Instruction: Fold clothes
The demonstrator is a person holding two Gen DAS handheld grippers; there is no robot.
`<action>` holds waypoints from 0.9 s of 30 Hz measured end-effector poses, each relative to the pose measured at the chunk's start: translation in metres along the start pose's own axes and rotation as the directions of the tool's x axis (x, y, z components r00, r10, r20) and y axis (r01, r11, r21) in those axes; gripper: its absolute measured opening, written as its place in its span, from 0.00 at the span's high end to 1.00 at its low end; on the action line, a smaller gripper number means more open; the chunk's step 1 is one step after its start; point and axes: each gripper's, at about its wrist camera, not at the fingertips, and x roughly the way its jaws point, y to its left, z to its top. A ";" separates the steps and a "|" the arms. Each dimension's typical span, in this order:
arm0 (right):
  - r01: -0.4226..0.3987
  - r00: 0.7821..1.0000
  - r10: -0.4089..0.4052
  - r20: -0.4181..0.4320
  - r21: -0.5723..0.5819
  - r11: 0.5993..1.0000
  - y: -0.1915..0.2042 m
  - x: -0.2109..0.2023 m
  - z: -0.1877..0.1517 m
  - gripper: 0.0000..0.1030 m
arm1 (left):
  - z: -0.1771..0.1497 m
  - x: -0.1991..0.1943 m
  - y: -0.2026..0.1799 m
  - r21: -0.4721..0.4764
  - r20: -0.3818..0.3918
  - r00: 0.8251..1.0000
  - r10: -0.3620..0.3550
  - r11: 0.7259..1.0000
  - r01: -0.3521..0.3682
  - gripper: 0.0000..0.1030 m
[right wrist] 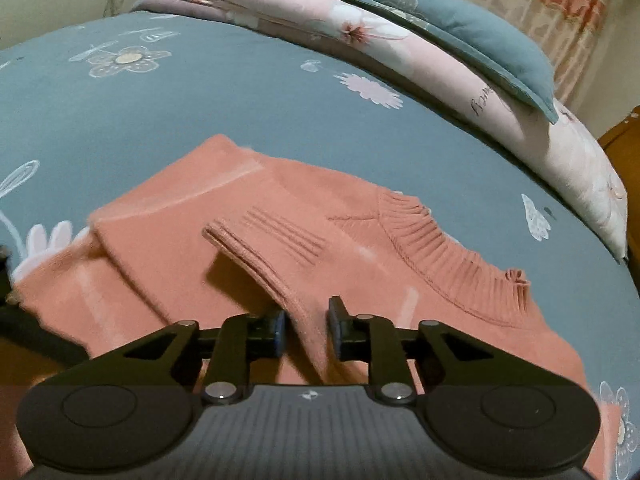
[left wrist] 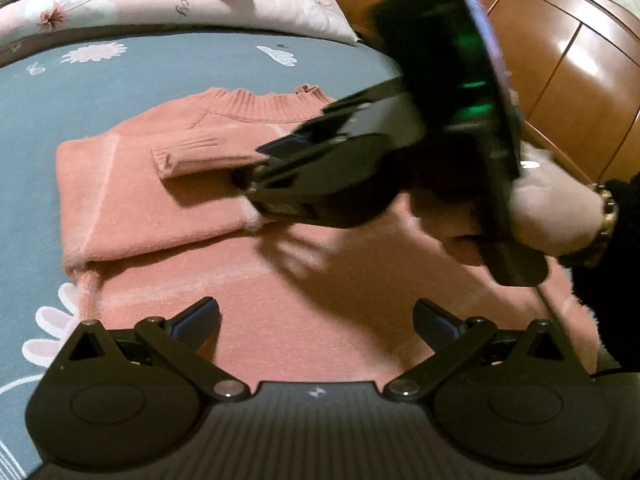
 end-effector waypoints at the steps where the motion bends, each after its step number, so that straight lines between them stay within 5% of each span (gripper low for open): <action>1: -0.017 1.000 0.017 0.003 0.020 1.000 -0.006 -0.007 -0.001 0.69 | 0.001 0.000 -0.001 0.001 0.003 1.000 -0.003 1.000 0.003 0.01; 5: -0.024 0.999 0.022 0.032 0.064 0.998 -0.041 -0.048 -0.011 0.63 | 0.005 0.000 -0.004 0.004 0.017 1.000 -0.015 1.000 0.015 0.01; 10: 0.111 0.991 -0.122 0.051 0.182 0.977 -0.110 -0.100 -0.038 0.63 | 0.015 0.003 -0.009 -0.024 0.059 0.998 -0.012 1.000 0.013 0.01; 14: 0.199 0.976 -0.216 0.012 0.337 0.920 -0.169 -0.129 -0.074 0.79 | 0.029 0.009 -0.019 -0.044 0.120 0.992 -0.045 0.998 0.051 0.01; 16: 0.224 0.970 -0.245 0.001 0.397 0.890 -0.189 -0.141 -0.094 0.79 | 0.037 0.018 -0.024 -0.039 0.141 0.988 -0.062 0.997 0.068 0.01; 20: 0.183 0.977 -0.212 0.009 0.468 0.865 -0.210 -0.143 -0.125 0.79 | 0.051 0.037 -0.036 -0.028 0.160 0.985 -0.071 0.997 0.077 0.01; 24: 0.138 0.987 -0.160 0.013 0.438 0.889 -0.206 -0.121 -0.134 0.79 | 0.053 0.051 -0.043 -0.003 0.180 0.981 -0.069 0.997 0.071 0.01; 27: 0.249 0.968 -0.229 -0.101 0.330 0.911 -0.198 -0.094 -0.143 0.80 | 0.050 0.060 -0.045 0.029 0.163 0.985 -0.046 0.999 0.042 0.01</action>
